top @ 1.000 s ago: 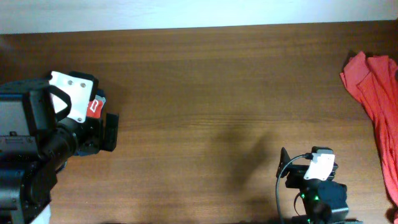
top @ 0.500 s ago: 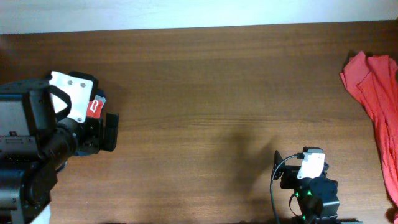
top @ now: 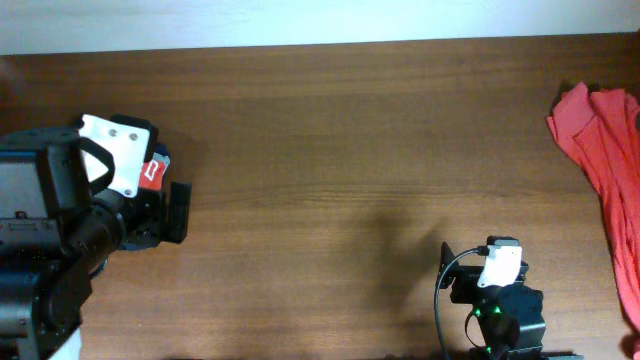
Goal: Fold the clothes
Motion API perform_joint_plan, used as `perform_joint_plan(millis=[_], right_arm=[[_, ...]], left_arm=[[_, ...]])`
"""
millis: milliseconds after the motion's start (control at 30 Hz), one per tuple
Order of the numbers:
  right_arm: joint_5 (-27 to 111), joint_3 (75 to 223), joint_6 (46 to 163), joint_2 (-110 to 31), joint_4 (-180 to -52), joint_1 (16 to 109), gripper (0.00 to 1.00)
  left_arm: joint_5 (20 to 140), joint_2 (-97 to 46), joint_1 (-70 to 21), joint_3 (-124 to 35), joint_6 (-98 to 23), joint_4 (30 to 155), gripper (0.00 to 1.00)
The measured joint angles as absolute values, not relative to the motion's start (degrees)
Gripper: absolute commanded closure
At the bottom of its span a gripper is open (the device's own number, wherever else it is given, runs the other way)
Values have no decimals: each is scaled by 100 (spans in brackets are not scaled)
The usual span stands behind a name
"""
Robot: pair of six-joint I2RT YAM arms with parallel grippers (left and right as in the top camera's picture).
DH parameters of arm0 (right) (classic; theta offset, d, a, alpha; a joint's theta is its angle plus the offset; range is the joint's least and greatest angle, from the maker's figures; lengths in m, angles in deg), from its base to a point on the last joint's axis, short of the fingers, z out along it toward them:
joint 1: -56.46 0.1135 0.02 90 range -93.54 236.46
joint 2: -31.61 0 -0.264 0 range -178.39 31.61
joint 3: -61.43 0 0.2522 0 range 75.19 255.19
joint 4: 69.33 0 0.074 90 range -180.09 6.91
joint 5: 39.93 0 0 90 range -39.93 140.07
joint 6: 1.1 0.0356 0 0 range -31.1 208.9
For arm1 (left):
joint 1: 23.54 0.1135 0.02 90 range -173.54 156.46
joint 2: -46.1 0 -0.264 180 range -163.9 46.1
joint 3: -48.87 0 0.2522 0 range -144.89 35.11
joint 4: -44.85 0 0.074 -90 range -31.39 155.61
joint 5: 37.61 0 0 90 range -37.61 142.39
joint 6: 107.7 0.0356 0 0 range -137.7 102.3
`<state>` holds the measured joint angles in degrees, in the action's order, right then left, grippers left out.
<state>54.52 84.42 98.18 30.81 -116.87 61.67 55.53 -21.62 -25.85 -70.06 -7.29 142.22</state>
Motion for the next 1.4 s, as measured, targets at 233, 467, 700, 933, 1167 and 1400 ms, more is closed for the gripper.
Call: perform_joint_plan(millis=[233,467,700,933,1167,1400], right_arm=[[5452,8442,9815,3081,-11687,6167,1],[5452,8442,9818,3081,-11687,6167,1],[5452,8442,9815,3081,-11687,6167,1],[5449,8440,9818,3081,-11685,6167,1],[5449,8438,9815,3081,-11680,6167,1],[5430,8438,9818,3081,-11680,6167,1]], left_arm=[[5553,-2162,-2585,-7006,-731,14222,1],[5553,-2162,-2616,-7006,-744,14426,1],[5542,-2088,-2618,-6896,-746,14205,1],[5529,-1111,-2618,-5408,-748,11816,1],[5536,384,-2618,-2818,-746,9753,0],[5538,1938,-2616,-678,-746,8940,1]])
